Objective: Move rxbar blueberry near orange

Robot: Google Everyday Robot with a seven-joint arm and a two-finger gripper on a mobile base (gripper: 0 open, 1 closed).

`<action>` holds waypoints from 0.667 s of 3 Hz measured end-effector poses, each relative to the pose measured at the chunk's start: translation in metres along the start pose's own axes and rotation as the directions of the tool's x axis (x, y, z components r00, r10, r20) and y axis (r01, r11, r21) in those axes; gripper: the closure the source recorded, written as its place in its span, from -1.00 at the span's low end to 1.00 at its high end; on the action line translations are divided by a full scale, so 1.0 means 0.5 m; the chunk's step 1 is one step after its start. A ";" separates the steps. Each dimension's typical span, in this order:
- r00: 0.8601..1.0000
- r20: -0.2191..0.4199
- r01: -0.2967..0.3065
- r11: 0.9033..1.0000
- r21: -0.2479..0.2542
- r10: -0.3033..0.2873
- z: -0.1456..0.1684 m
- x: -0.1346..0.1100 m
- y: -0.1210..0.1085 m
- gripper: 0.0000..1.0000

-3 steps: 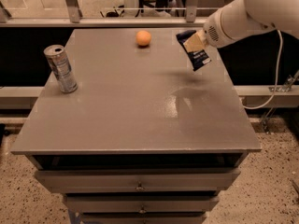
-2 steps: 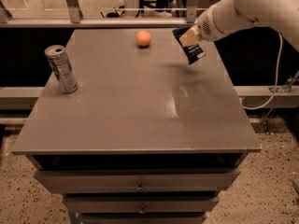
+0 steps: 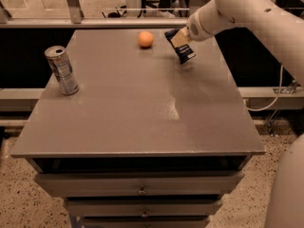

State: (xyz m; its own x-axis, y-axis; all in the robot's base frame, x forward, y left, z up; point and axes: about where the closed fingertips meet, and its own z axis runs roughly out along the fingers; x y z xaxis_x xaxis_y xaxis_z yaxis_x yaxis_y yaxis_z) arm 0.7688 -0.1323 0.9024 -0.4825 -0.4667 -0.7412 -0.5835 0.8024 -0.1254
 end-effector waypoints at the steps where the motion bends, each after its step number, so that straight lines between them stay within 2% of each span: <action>1: 1.000 -0.007 -0.008 1.000 -0.028 0.008 0.047 -0.005 0.014 1.00; 2: 1.000 -0.008 -0.016 0.999 -0.052 0.016 0.085 -0.011 0.029 1.00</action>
Offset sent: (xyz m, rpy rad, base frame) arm 0.0338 0.0434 -0.0333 0.0519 0.0449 0.0366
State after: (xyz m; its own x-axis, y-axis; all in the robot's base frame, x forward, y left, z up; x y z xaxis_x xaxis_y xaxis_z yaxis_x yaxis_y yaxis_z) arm 0.7909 -0.1023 0.8767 -0.4965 -0.4569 -0.7380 -0.6089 0.7893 -0.0791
